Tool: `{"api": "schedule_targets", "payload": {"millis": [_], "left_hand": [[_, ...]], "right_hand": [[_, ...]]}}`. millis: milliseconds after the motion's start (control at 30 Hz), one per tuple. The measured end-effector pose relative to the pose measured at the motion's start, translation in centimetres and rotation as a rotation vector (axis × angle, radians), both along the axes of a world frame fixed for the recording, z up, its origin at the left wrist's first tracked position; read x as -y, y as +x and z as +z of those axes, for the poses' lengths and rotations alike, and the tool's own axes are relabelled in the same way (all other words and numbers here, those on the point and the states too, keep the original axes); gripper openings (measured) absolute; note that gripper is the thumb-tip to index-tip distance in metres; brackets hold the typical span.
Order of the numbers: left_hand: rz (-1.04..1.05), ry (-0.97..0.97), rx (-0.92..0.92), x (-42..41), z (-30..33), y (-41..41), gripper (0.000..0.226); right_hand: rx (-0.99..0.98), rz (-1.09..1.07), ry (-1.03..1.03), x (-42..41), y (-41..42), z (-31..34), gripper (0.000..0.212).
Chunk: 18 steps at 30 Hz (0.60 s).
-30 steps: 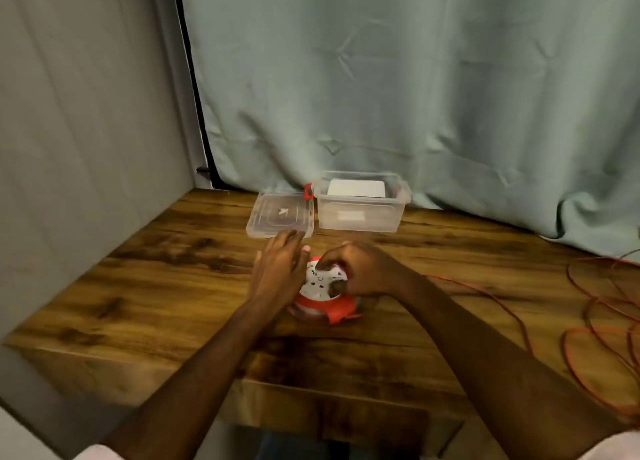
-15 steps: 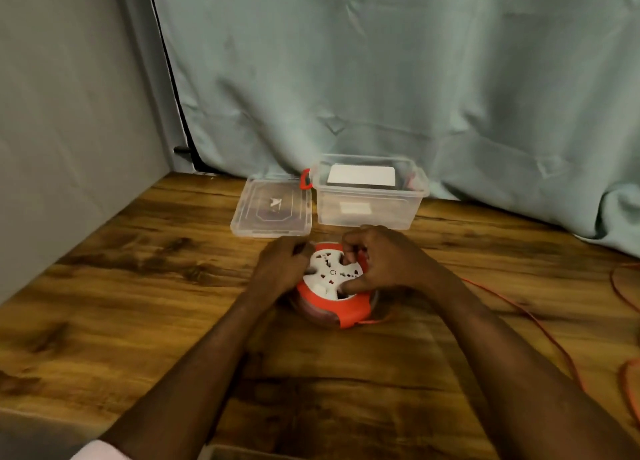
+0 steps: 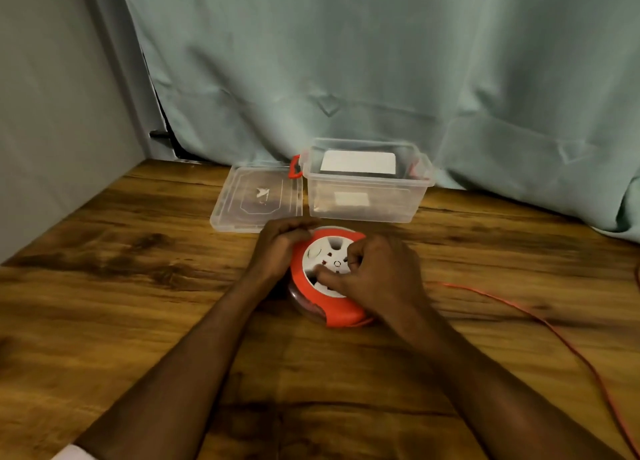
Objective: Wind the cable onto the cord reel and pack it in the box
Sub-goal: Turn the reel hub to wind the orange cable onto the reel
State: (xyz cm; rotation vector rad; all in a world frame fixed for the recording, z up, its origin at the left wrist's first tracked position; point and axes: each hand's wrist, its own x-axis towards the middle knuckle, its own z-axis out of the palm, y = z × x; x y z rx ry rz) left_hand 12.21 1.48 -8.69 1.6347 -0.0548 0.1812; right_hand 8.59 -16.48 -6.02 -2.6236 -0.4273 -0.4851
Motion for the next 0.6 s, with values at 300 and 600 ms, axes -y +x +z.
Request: {"api": "schedule_targets", "payload": {"millis": [300,600], "left_hand": [[0.006,-0.021,0.053,0.1,-0.6,0.3,0.022],[-0.088,-0.193,0.058,0.1,-0.7,0.6,0.027]], "right_hand": [[-0.041,0.392,0.001,4.3,0.8,0.9,0.053],[-0.134,0.450,0.048,5.3,1.5,1.0,0.070]]}}
